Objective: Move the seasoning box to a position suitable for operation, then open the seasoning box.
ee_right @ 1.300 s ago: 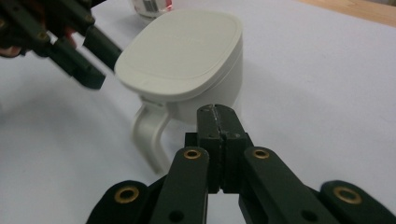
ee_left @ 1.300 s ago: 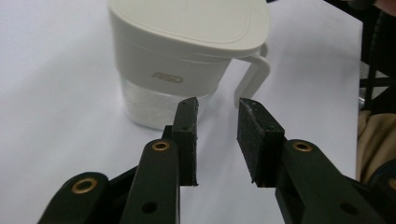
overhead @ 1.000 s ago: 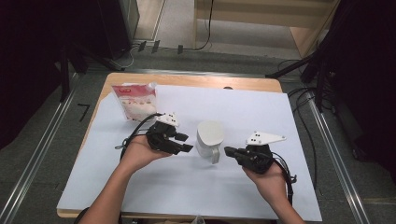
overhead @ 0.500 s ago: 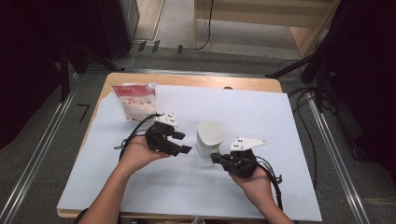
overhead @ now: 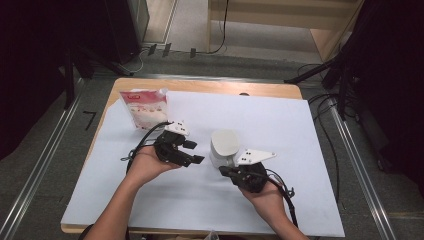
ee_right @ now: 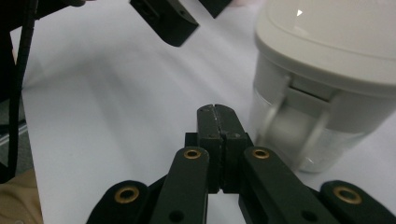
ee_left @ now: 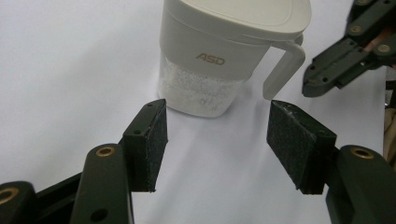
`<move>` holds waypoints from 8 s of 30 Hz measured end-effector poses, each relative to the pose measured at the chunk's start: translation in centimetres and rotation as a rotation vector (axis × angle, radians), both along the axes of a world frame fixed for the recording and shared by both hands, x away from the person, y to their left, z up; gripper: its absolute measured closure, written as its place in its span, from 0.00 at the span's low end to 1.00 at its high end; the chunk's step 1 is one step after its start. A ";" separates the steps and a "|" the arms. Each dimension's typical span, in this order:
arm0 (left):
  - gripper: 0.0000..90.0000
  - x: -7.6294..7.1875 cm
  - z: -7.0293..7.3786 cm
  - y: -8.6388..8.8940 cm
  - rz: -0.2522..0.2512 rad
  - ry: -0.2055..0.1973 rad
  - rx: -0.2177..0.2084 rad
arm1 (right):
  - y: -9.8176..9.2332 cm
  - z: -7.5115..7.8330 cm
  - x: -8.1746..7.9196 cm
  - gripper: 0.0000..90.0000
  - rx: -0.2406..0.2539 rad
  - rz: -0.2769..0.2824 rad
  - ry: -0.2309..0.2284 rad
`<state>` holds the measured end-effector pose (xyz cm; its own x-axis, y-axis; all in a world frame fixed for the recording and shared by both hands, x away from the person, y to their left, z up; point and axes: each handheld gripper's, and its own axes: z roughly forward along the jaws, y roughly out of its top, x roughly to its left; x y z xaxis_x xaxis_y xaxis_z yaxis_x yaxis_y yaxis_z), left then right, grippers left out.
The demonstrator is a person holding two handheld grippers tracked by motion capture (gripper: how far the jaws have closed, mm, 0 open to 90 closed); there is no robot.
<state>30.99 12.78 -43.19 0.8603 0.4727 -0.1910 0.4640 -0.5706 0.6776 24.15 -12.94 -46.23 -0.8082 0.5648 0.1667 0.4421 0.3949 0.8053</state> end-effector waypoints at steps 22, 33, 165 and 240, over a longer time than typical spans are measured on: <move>0.44 0.0 -0.1 0.0 -0.003 0.005 0.000 | -0.6 -0.8 1.0 1.00 -0.017 -0.023 0.052; 0.46 0.0 -0.4 -0.3 -0.022 -0.016 0.016 | -2.6 -0.6 1.9 1.00 -0.009 -0.053 0.073; 0.17 5.0 -0.8 -8.7 -0.220 0.028 0.013 | -10.7 0.3 8.1 1.00 -0.027 -0.206 0.137; 0.22 4.5 1.8 -9.0 -0.251 -0.060 0.093 | -9.6 0.4 7.7 1.00 -0.029 -0.200 0.107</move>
